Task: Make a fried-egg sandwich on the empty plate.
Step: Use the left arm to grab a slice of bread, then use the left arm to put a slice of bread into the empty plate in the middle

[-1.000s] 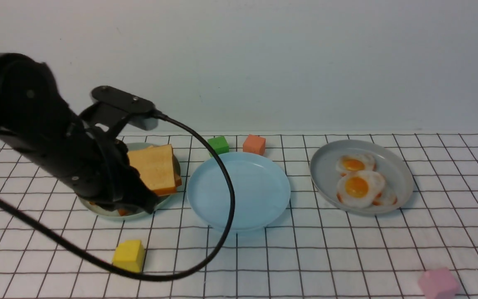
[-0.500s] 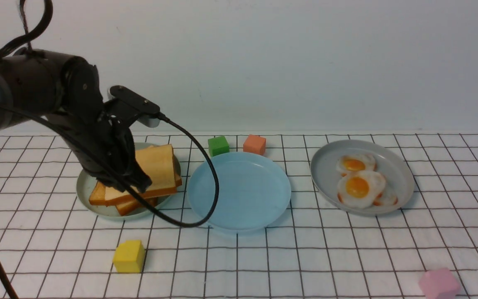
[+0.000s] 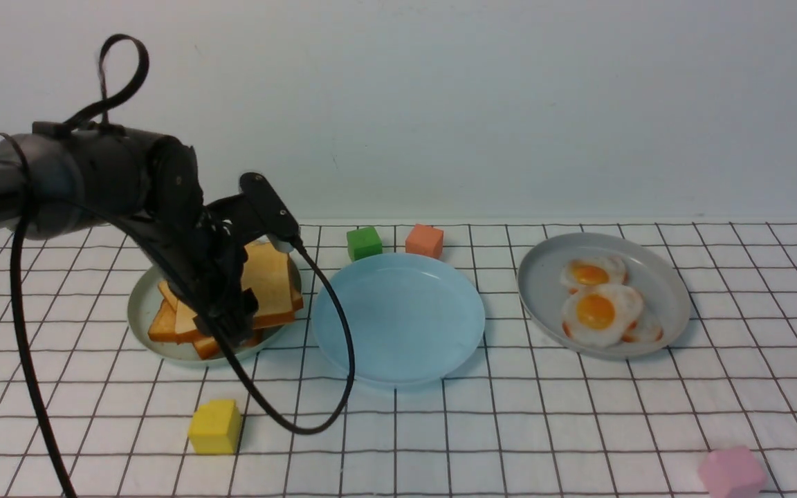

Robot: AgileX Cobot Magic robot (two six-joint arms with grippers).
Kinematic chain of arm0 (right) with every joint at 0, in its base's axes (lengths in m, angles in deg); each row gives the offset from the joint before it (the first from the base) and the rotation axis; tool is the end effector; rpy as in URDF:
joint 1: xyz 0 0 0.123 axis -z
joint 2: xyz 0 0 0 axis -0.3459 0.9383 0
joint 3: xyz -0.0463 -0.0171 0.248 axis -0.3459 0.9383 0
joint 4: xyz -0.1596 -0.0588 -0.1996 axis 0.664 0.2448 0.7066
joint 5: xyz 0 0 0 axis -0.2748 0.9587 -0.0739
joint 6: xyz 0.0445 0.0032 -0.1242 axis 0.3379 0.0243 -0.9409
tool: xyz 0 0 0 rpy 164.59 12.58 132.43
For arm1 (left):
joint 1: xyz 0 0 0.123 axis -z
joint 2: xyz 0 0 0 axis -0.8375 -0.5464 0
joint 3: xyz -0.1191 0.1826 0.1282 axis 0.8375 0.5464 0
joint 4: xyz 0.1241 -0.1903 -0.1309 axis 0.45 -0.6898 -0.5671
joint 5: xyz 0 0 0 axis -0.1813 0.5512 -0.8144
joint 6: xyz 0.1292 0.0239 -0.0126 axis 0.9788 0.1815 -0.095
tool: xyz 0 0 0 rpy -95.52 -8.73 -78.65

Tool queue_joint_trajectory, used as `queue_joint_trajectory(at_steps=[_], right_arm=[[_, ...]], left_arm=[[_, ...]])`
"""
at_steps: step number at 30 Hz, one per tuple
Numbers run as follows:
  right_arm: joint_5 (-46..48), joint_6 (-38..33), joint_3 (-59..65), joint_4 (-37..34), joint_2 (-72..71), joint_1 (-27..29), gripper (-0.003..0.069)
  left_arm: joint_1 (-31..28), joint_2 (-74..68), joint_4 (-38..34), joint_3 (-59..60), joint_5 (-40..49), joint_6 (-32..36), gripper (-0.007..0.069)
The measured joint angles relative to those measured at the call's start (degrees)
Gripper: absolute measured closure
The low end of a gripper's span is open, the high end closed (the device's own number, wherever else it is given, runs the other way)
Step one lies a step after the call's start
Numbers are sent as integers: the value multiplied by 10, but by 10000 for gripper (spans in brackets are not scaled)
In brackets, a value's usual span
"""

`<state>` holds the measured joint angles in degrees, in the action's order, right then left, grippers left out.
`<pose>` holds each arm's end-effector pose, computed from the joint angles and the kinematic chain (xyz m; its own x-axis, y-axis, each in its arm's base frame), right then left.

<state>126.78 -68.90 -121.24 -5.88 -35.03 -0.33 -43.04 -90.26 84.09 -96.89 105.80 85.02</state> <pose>0.1333 0.0758 0.3272 -0.6052 -0.2414 -0.7585 -0.4830 0.8688 0.1089 0.4135 -0.0980 0.1167 -0.4864 0.8256 -0.2861 0.7707 0.5597 0.3047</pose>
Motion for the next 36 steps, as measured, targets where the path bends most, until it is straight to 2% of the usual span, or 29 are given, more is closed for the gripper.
queue_joint_trajectory(at_steps=[4, 11, 19, 24, 29, 33, 36], right_arm=[[-2, 0, 0, 4, 0, 0, 651], [-2, 0, 0, 4, 0, 0, 645], [-2, 0, 0, 3, 0, 0, 643], [-2, 0, 0, 3, 0, 0, 640], [-2, 0, 0, 3, 0, 0, 635], [-1, 0, 0, 11, 0, 0, 631], [1, 0, 0, 18, 0, 0, 628]], left_arm=[[0, -11, 30, -3, -24, 1, 176], [0, -13, 36, -5, -26, 1, 377], [13, -1, 49, -5, -4, 1, 399], [36, 48, 53, -3, 24, 1, 516], [41, 75, 53, -3, 36, -7, 525], [59, 98, 37, -3, 46, -46, 525], [107, 105, 15, -3, 22, -57, 525]])
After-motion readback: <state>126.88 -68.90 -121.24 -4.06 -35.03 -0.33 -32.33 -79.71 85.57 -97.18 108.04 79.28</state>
